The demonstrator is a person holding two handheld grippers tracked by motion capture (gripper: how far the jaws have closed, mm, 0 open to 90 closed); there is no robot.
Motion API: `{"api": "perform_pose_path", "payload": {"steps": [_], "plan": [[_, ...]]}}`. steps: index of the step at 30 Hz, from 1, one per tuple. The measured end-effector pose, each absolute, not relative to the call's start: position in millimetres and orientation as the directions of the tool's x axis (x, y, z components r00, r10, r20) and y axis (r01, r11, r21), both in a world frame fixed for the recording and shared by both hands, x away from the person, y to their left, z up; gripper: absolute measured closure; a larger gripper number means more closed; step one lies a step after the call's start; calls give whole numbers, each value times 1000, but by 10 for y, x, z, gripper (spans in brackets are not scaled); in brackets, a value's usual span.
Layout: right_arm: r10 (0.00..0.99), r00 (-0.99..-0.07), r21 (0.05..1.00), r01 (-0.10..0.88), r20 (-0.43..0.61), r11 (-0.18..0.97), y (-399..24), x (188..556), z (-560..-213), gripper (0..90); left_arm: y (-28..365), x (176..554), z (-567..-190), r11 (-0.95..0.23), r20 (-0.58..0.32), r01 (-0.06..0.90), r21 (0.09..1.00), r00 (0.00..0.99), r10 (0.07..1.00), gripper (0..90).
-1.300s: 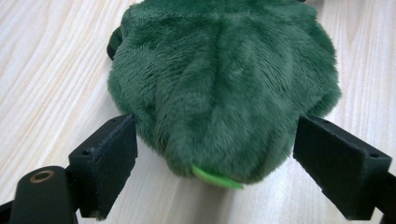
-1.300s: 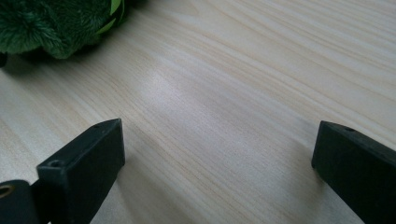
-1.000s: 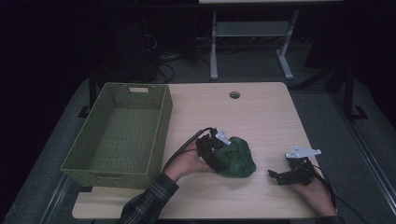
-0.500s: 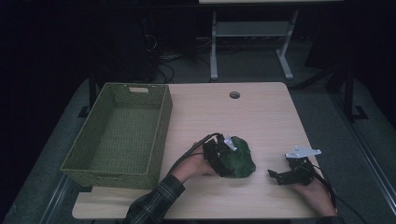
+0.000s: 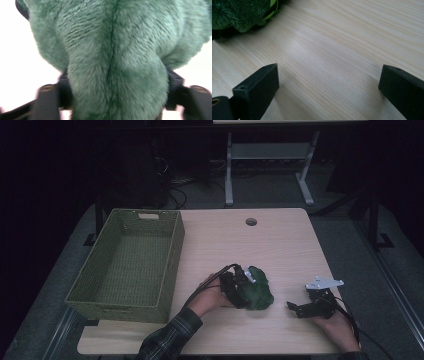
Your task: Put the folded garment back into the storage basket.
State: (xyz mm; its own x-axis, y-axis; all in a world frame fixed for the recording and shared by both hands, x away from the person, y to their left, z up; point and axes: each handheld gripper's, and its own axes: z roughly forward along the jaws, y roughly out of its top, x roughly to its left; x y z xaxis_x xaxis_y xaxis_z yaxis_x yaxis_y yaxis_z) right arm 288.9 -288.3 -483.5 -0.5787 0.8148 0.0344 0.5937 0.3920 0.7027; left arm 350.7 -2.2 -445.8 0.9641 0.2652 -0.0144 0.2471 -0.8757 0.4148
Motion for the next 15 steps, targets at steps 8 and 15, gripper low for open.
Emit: {"api": "perform_pose_path", "payload": {"steps": [8, 15], "plan": [[814, -580, 703, 592, 31, 395, -2884, 2891, -4836, 24, 3, 3558, -4414, -874, -74, 278, 399, 960, 271, 669], [813, -581, 704, 590, 31, 395, -2885, 2892, -4835, 24, 58, 3601, -4368, -859, -114, 308, 410, 951, 286, 706]]}}
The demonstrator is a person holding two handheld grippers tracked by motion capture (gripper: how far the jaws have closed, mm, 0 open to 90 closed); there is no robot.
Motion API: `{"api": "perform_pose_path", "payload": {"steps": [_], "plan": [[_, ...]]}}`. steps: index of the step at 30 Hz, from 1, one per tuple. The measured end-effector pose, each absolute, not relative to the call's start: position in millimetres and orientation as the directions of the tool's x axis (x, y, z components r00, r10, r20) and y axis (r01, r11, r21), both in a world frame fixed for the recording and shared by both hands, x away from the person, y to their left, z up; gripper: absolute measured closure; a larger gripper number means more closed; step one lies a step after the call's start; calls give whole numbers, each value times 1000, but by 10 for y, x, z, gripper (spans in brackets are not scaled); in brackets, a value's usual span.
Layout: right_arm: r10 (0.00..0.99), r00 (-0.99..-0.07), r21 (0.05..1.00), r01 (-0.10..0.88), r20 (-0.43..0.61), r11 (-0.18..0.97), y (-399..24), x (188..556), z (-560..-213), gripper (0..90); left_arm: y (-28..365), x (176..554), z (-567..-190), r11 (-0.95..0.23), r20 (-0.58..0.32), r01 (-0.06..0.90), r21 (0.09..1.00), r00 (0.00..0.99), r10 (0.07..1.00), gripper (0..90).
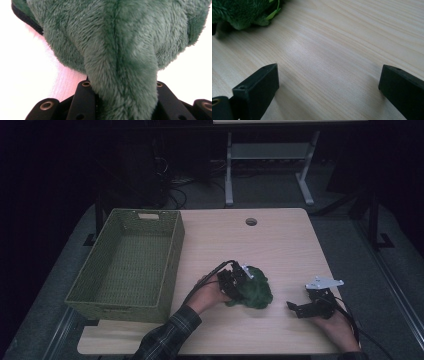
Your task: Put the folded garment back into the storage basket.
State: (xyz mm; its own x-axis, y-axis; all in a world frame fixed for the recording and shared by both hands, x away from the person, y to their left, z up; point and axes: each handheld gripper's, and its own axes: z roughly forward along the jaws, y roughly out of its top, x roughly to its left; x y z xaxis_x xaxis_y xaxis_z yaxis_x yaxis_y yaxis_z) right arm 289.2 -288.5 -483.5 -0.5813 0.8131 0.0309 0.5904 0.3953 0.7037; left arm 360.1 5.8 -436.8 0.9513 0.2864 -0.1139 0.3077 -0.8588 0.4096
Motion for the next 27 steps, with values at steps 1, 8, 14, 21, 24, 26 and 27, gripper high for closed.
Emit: {"api": "perform_pose_path", "payload": {"steps": [1, 8, 14, 21, 24, 26, 27], "plan": [[813, -581, 704, 591, 31, 395, -2885, 2892, -4835, 24, 64, 3602, -4357, -857, -119, 310, 411, 950, 287, 707], [813, -581, 704, 590, 31, 395, -2885, 2892, -4835, 24, 149, 3622, -4180, -828, -146, 339, 447, 941, 306, 706], [813, -581, 704, 590, 31, 395, -2885, 2892, -4835, 24, 222, 3599, -3960, -805, -156, 340, 486, 940, 304, 701], [813, -581, 704, 591, 31, 395, -2884, 2892, -4835, 24, 336, 3592, -3716, -784, -150, 336, 522, 941, 303, 699], [813, -581, 704, 590, 31, 395, -2885, 2892, -4835, 24, 401, 3600, -3621, -771, -148, 335, 542, 941, 304, 695], [813, -581, 704, 591, 31, 395, -2885, 2891, -4835, 24, 449, 3606, -3567, -762, -152, 338, 553, 940, 306, 694], [813, -581, 704, 591, 31, 395, -2884, 2892, -4835, 24, 472, 3605, -3541, -759, -150, 338, 556, 939, 309, 693]]}}
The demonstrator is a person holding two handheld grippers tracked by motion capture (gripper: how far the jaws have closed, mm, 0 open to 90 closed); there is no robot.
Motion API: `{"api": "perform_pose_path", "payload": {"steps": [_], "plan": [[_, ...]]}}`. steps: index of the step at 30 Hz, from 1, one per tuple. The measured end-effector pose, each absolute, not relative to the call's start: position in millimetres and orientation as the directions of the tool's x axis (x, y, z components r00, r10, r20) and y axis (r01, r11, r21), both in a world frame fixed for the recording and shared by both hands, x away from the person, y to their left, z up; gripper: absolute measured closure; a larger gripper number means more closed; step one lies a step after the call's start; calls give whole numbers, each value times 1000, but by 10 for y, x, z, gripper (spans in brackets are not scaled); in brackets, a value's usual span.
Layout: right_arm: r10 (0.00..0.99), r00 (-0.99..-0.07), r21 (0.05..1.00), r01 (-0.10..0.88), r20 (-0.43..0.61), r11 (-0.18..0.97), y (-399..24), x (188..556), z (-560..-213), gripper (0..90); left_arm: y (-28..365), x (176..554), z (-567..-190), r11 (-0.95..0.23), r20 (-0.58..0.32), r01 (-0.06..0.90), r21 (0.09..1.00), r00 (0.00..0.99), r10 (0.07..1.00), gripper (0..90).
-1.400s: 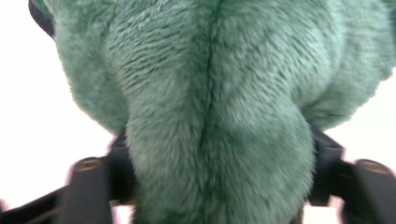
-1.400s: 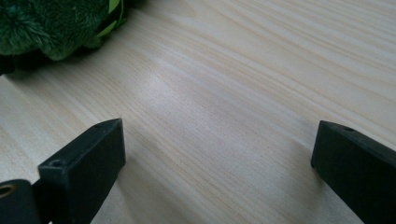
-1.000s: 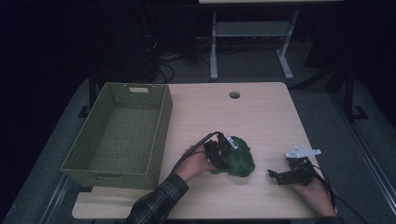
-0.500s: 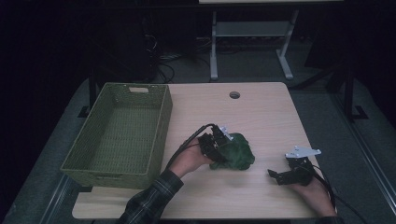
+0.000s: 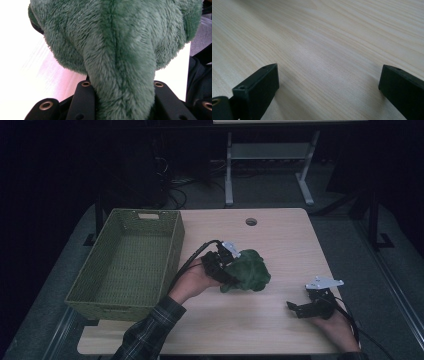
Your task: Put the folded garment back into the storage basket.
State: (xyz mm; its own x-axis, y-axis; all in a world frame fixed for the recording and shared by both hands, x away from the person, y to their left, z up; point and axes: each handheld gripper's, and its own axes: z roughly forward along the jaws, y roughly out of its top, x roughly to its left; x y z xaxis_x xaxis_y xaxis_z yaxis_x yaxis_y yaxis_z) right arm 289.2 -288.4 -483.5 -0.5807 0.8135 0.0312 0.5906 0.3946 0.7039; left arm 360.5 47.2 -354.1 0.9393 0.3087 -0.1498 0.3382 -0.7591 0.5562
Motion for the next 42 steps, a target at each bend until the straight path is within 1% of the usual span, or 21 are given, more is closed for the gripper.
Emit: {"api": "perform_pose_path", "payload": {"steps": [8, 19, 24, 27, 42], "plan": [[813, -581, 705, 588, 29, 396, -2885, 2893, -4836, 24, 712, 3626, -3350, -720, -139, 348, 601, 932, 335, 690], [813, -582, 706, 587, 28, 396, -2885, 2894, -4836, 24, 1196, 3667, -3112, -673, -98, 374, 638, 906, 411, 690], [812, -583, 706, 587, 28, 397, -2886, 2894, -4836, 24, 1423, 3668, -3059, -632, -104, 411, 658, 880, 463, 689], [813, -582, 706, 587, 28, 396, -2885, 2894, -4836, 24, 1573, 3671, -3032, -622, -94, 422, 659, 867, 489, 689], [812, -582, 706, 587, 28, 396, -2886, 2894, -4836, 24, 2128, 3655, -2964, -563, -84, 478, 675, 807, 584, 689]]}}
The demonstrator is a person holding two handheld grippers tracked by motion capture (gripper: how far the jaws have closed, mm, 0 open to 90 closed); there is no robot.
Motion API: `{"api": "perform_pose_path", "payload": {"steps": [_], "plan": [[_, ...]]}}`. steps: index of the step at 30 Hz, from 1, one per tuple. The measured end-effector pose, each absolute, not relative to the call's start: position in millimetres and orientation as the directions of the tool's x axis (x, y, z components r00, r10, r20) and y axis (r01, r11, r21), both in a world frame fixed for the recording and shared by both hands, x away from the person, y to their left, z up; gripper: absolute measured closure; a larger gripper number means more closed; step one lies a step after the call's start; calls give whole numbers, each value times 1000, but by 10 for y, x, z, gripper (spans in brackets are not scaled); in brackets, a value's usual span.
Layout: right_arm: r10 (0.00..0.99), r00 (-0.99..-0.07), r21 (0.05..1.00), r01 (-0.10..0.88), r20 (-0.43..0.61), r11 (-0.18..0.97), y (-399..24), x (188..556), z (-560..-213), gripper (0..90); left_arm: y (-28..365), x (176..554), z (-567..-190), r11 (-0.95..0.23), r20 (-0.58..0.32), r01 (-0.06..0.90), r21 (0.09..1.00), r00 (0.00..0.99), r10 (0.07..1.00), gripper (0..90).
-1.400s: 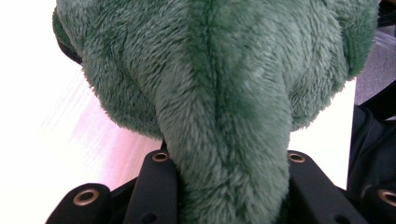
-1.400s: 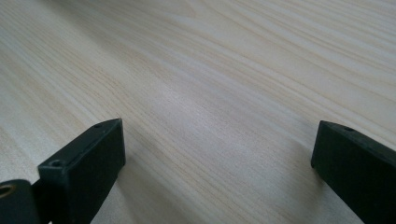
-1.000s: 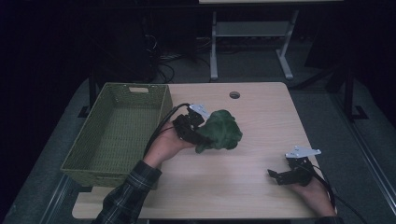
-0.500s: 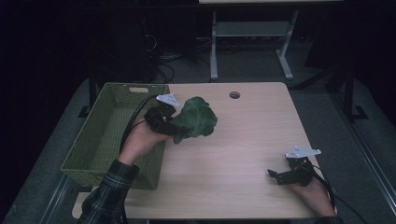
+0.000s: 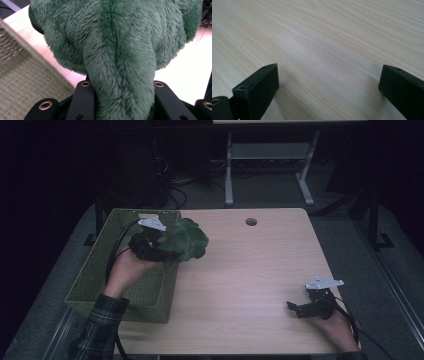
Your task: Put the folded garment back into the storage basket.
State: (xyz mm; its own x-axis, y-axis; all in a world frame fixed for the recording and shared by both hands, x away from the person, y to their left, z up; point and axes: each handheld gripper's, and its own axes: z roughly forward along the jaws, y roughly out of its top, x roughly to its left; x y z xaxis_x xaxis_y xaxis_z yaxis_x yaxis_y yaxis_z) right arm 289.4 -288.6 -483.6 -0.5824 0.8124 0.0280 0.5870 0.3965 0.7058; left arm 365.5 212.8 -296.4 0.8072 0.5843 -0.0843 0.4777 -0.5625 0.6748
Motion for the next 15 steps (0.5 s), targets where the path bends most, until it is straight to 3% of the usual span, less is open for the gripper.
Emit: {"api": "perform_pose_path", "payload": {"steps": [15], "plan": [[812, -583, 706, 587, 28, 397, -2886, 2894, -4836, 24, 2605, 3635, -3031, -502, -72, 543, 673, 723, 687, 689]]}}
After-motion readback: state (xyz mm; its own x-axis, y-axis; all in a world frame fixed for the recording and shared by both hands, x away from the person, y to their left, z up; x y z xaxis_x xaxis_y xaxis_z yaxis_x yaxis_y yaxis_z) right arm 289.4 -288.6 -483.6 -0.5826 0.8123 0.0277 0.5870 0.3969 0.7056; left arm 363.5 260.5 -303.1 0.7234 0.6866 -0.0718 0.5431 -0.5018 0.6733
